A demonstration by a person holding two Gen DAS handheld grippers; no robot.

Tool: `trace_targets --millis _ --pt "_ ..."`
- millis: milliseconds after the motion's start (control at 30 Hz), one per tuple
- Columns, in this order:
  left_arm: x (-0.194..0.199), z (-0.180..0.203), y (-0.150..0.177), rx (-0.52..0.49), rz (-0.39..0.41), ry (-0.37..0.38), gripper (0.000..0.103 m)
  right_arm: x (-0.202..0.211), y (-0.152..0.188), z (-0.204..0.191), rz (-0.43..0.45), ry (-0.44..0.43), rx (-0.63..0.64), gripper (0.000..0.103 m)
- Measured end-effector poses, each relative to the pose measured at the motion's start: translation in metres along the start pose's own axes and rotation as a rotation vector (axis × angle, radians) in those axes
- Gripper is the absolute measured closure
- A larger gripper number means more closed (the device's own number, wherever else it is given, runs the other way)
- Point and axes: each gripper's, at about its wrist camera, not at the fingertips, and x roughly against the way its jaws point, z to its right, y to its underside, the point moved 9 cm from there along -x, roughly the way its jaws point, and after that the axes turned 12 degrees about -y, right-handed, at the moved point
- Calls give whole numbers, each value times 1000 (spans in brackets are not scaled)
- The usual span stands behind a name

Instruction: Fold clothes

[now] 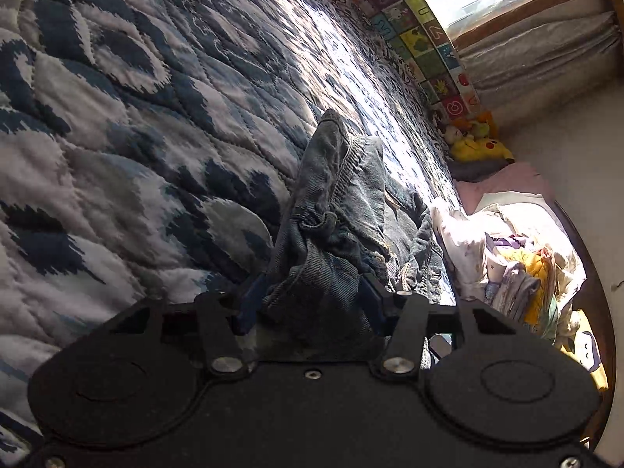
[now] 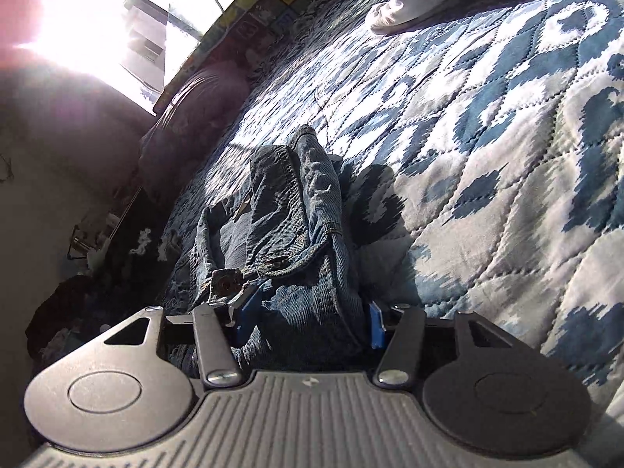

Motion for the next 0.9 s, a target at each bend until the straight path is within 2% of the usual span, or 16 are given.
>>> trace_targets --millis 67,100,200,267,400,467,500,567,600,700,767,900 --pt "3 -1 2 12 2 -7 71 3 0 7 8 -10 -53 67" --pt "6 -3 4 27 1 -4 72 8 0 8 9 -26 -83 71" --pt "26 -11 16 18 -10 -15 74 23 15 1 -54 -31 -88 71" --pt "45 -20 32 1 -37 -28 75 36 31 -4 -111 -36 -86 71" --pt "82 -39 70 -31 -119 -41 75 79 74 -5 -239 -63 -173 70" --pt "93 -43 80 -70 -127 -47 72 96 87 -6 -254 -66 -185 66" --pt "97 -44 82 -99 -116 -50 71 102 87 -7 -235 -65 -161 59" --pt "101 -42 75 -124 -69 -41 41 105 80 -8 -185 -37 -109 51" --pt "99 -40 69 -123 -50 -33 38 101 76 -10 -175 -38 -87 44" --pt "84 -31 54 -182 -15 -39 38 80 64 -17 -178 -34 15 36" --pt "67 -29 49 -191 -30 -22 38 67 55 -13 -184 -42 54 35" --pt "40 -20 42 -188 -29 39 38 47 39 -10 -156 -105 44 35"
